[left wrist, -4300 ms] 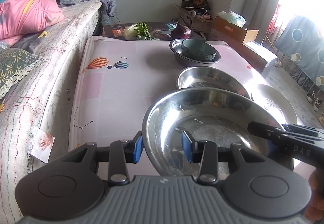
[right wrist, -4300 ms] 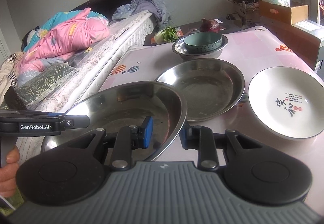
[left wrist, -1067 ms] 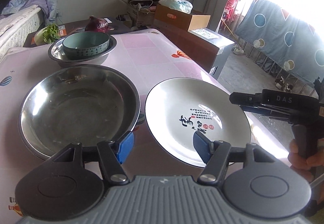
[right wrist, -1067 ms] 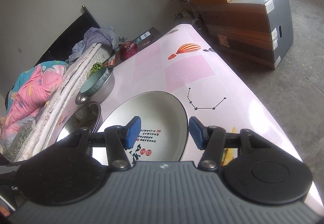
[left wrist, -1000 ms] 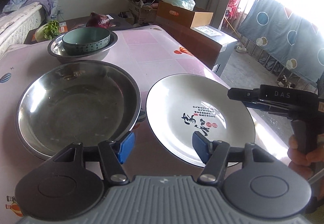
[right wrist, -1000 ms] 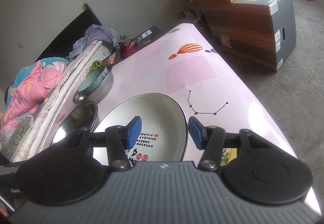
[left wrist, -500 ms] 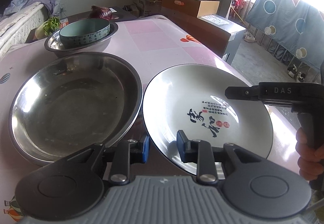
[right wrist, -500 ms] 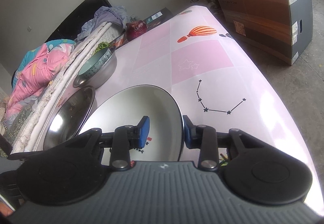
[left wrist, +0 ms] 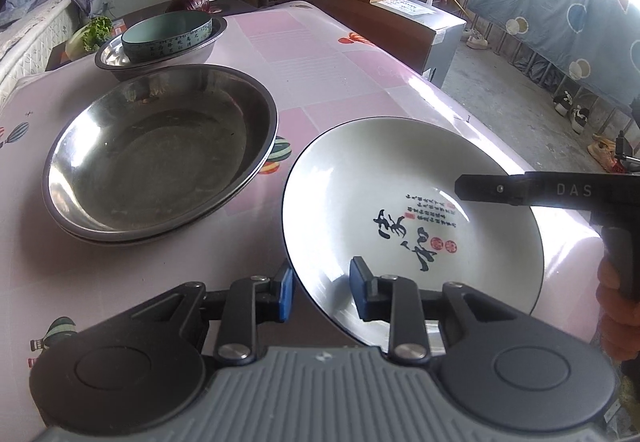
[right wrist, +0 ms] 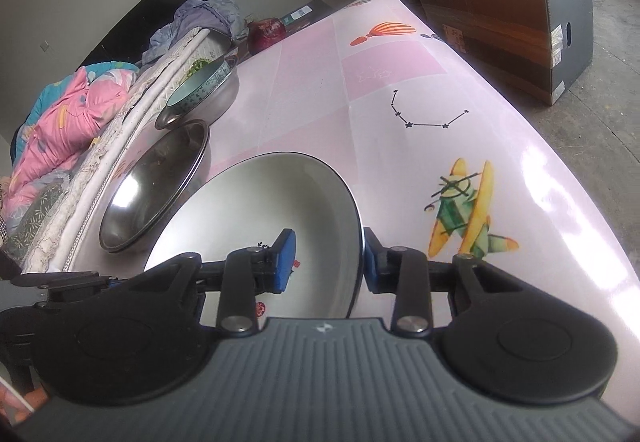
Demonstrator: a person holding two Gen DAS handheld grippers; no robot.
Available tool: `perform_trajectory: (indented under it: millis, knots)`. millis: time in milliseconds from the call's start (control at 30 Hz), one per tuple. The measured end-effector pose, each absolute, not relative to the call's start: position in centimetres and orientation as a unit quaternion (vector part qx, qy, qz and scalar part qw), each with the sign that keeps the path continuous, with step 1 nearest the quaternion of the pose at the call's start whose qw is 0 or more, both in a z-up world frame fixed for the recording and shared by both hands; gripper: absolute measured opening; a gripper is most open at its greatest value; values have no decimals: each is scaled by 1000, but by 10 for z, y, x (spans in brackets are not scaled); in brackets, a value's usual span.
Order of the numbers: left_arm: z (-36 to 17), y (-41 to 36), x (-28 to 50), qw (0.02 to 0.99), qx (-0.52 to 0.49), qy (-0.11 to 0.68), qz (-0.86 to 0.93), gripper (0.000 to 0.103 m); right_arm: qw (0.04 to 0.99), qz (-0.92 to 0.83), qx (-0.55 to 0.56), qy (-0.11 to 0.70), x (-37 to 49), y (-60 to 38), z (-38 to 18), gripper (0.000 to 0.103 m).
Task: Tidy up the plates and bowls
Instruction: 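Lift the white plate with the right tool while the left tool lifts it toward the steel basins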
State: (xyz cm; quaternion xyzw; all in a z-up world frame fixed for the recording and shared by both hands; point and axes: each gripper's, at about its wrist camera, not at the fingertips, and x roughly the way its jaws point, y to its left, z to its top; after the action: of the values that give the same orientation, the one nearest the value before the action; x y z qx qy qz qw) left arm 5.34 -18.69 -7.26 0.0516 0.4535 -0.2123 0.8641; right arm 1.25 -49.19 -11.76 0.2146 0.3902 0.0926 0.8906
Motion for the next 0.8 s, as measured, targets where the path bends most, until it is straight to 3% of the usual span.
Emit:
perform_trajectory:
  millis: [333, 800]
  knots:
    - [-70, -139, 12, 853, 59, 467, -225, 30, 889, 82, 202, 403, -42, -445, -112, 35]
    - [-67, -33, -27, 875, -15, 461, -149, 32, 877, 150, 185, 418, -56, -339, -106, 36]
